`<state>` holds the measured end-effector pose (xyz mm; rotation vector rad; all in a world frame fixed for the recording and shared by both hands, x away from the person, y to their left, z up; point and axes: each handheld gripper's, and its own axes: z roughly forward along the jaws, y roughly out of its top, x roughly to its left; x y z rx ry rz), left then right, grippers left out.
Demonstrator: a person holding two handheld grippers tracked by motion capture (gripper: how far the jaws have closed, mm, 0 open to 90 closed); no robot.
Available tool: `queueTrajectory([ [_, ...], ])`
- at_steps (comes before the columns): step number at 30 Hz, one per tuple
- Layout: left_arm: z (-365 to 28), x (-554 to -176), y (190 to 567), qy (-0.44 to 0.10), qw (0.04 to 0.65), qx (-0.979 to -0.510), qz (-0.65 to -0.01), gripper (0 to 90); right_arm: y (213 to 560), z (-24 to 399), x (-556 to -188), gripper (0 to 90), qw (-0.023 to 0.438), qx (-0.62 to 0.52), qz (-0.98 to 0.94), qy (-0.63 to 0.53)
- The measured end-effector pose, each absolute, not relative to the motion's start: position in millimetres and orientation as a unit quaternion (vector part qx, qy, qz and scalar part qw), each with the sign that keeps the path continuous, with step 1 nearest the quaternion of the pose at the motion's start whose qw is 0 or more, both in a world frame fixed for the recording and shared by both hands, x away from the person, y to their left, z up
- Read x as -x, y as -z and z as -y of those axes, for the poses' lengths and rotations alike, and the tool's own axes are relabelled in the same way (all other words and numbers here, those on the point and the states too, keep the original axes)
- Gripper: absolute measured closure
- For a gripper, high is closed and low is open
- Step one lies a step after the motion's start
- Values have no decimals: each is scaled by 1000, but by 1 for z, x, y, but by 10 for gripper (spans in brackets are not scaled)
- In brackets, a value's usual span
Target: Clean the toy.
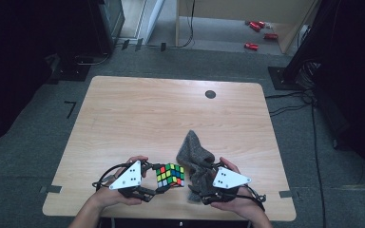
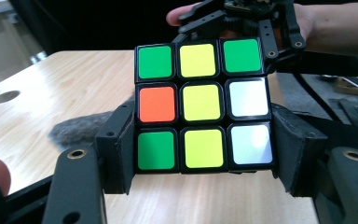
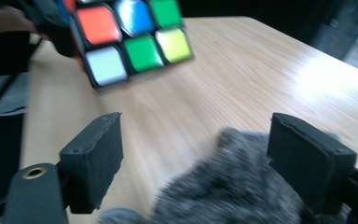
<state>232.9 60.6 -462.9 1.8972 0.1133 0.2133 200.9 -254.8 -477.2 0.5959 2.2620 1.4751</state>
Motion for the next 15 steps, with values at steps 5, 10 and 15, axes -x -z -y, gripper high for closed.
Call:
queueTrajectory([
  [5,-66,-239,465,-109,569,-812,-75,349,480,260,-208,78,205,-264,-797,-502],
  [10,-71,-244,466,-125,567,-807,-105,349,488,260,-216,20,218,-295,-801,-473],
  [15,-73,-248,467,-130,567,-804,-127,349,502,250,-225,105,219,-316,-815,-434],
])
